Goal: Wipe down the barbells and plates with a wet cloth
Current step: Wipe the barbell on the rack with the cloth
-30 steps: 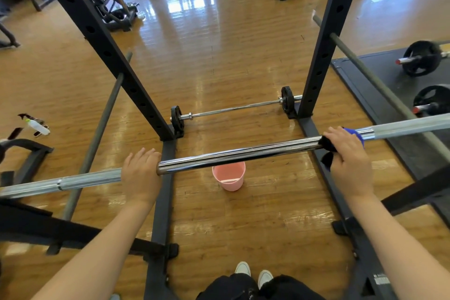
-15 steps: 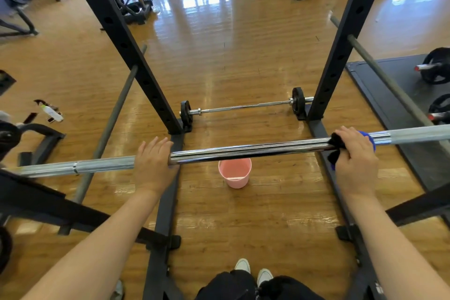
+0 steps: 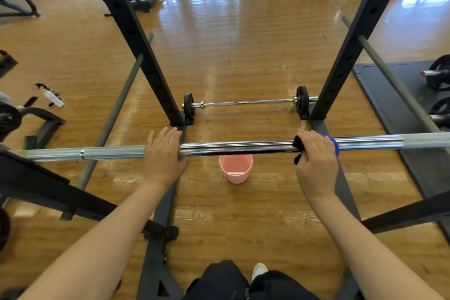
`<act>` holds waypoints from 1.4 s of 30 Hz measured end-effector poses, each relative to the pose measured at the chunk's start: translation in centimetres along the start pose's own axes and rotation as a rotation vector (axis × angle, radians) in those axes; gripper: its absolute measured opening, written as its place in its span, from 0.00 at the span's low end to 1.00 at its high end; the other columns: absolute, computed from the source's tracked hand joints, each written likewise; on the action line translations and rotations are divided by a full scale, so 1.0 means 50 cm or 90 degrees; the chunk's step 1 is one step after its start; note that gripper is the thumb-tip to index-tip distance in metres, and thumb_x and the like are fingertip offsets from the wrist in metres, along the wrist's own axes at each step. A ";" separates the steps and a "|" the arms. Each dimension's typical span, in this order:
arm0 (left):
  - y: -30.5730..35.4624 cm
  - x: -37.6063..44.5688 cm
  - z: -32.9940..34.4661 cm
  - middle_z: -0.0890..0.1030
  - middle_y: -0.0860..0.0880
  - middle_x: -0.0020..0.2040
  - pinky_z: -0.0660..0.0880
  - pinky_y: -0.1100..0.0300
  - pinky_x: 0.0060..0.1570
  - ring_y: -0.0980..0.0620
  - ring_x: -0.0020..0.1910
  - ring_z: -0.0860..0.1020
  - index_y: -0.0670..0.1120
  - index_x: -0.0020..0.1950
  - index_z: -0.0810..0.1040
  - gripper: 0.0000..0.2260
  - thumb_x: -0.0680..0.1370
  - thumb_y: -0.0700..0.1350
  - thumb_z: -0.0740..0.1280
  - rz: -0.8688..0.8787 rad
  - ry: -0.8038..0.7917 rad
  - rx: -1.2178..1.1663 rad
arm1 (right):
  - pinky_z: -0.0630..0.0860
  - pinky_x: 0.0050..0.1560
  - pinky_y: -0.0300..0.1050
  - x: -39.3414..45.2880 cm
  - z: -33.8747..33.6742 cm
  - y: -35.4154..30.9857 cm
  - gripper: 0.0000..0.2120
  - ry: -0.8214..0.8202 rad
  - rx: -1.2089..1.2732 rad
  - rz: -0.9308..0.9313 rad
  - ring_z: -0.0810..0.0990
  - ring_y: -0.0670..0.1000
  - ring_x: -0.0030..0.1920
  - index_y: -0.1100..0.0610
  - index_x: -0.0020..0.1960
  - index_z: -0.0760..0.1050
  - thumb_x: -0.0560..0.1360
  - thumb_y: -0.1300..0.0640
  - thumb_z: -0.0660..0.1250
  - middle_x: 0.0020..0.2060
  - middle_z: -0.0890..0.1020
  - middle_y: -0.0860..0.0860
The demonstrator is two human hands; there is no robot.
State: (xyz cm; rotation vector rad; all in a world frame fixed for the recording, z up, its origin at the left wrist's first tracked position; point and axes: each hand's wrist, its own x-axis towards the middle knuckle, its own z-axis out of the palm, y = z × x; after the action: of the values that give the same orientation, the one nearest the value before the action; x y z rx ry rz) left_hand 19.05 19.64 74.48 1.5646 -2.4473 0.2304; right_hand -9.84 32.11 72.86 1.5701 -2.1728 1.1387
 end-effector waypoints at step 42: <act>0.122 -0.057 0.012 0.62 0.35 0.73 0.48 0.46 0.71 0.37 0.73 0.59 0.35 0.73 0.56 0.39 0.69 0.53 0.65 0.083 -0.035 0.018 | 0.66 0.65 0.49 -0.020 0.079 -0.142 0.19 -0.133 -0.015 -0.147 0.79 0.59 0.58 0.65 0.59 0.77 0.69 0.69 0.61 0.56 0.81 0.58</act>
State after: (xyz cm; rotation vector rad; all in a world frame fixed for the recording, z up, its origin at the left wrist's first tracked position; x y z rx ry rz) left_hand 14.62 24.53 73.04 1.4417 -2.6029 0.2480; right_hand -2.20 29.19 72.85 1.9460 -2.0465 0.9126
